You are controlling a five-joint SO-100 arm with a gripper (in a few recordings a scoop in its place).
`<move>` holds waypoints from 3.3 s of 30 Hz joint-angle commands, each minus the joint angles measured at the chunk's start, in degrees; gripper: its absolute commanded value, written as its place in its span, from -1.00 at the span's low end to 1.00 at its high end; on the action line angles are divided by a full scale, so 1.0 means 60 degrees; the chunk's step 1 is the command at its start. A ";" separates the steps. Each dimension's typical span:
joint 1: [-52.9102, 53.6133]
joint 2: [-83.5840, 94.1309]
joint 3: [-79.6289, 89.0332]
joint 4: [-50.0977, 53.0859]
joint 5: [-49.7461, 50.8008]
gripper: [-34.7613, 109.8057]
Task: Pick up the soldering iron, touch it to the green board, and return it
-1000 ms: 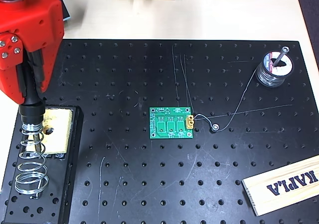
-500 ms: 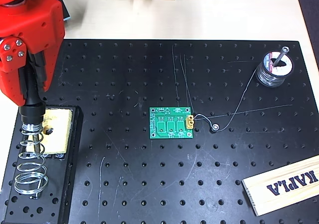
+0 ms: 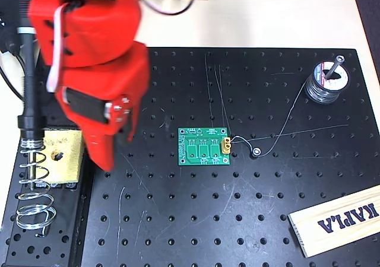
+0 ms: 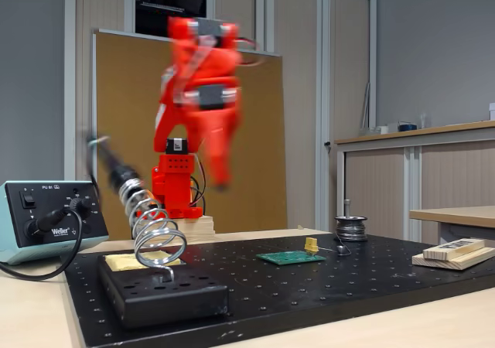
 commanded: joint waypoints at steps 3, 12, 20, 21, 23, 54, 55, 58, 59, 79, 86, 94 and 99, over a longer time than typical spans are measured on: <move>-0.0044 -0.0615 -0.1758 0.0396 -0.0117 -0.33; -0.0293 0.0366 -0.1011 0.0527 -0.0322 -0.51; -0.0366 0.4849 0.5068 -0.1069 -0.0088 -0.52; -0.0352 0.5596 0.6079 -0.1421 -0.0029 -0.52; -0.0366 0.7002 0.8013 -0.2153 0.0220 -0.52; -0.0513 2.0640 2.2515 -0.4790 -0.0688 -0.52; -0.0483 2.1064 2.2778 -0.4761 -0.0688 -0.52; -0.0439 2.2266 2.3511 -0.4614 -0.0703 -0.52; -0.0425 2.2632 2.3701 -0.4497 -0.0732 -0.52; -0.0352 2.4639 2.5503 -0.3354 -0.1553 -0.52; -0.0337 2.4624 2.5547 -0.3384 -0.1875 -0.52; -0.0337 2.4624 2.5547 -0.3384 -0.1875 -0.52; -0.0337 2.4624 2.5547 -0.3384 -0.1875 -0.52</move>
